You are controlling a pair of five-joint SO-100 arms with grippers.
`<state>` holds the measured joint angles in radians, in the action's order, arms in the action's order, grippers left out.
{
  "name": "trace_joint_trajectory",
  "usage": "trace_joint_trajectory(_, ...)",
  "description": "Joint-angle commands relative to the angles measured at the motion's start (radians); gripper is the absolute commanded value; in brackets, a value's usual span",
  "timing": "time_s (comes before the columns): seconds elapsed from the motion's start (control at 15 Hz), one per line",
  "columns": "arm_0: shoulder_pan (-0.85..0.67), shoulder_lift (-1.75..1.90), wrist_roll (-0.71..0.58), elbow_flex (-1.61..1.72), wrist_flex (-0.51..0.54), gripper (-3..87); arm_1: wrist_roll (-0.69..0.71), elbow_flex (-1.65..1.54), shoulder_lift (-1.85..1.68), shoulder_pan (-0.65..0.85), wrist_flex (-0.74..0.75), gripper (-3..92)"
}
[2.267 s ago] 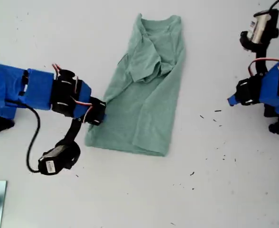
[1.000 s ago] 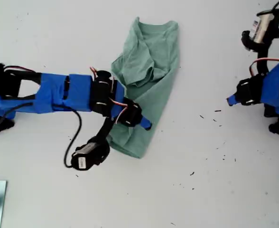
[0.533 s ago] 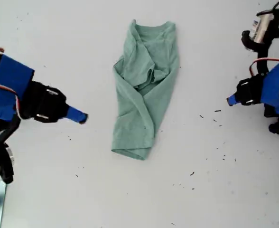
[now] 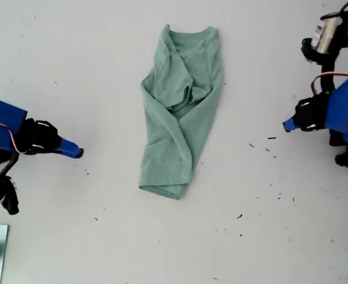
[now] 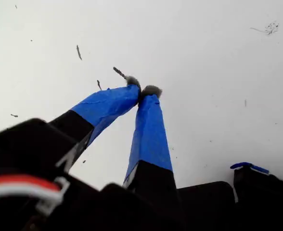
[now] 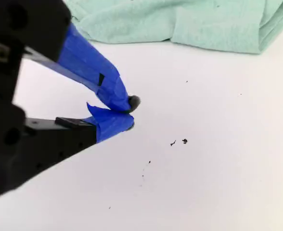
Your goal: Fold t shirt
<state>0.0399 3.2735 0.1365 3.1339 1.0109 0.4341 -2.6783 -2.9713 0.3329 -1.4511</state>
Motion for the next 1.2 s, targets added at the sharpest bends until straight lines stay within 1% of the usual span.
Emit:
trace_joint_trajectory(0.0,0.0,0.014,0.015,-0.009,-0.015,-0.2,-0.012,0.003,-0.011,-0.005,-0.002,2.4)
trace_joint_trajectory(0.13,-0.012,-0.031,0.008,-0.058,-0.026,-0.2,-0.032,0.043,0.011,-0.031,-0.011,2.4)
trace_joint_trajectory(0.2,-0.005,-0.222,0.014,-0.233,0.011,-0.2,-0.04,0.155,0.138,-0.069,-0.002,2.4)
trace_joint_trajectory(0.27,-0.005,-0.499,-0.009,-0.506,0.121,-0.1,-0.06,0.347,0.345,-0.12,0.0,2.4)
trace_joint_trajectory(0.33,0.0,-0.678,-0.11,-0.75,0.153,-0.1,-0.066,0.575,0.54,-0.176,0.006,7.3)
trace_joint_trajectory(0.4,0.014,-0.804,-0.201,-0.948,0.153,13.8,-0.084,0.81,0.736,-0.229,0.003,17.4)
trace_joint_trajectory(0.47,0.018,-0.968,-0.245,-1.158,0.236,26.2,-0.106,1.032,0.93,-0.276,-0.011,23.3)
trace_joint_trajectory(0.53,0.018,-1.127,-0.302,-1.33,0.29,29.5,-0.109,1.249,1.124,-0.316,-0.038,27.3)
trace_joint_trajectory(0.6,0.017,-1.269,-0.351,-1.457,0.311,31.9,-0.112,1.465,1.307,-0.347,-0.086,29.1)
trace_joint_trajectory(0.67,0.012,-1.396,-0.385,-1.54,0.319,32.8,-0.115,1.638,1.456,-0.37,-0.13,29.6)
trace_joint_trajectory(0.73,0.009,-1.5,-0.407,-1.575,0.304,33.8,-0.124,1.718,1.542,-0.388,-0.135,30.2)
trace_joint_trajectory(0.93,-0.003,-1.715,-0.431,-1.586,0.199,34.7,-0.183,1.756,1.635,-0.42,-0.106,30.1)
trace_joint_trajectory(1.13,-0.038,-1.93,-0.433,-1.609,0.17,36.2,-0.232,1.779,1.746,-0.442,-0.066,30.0)
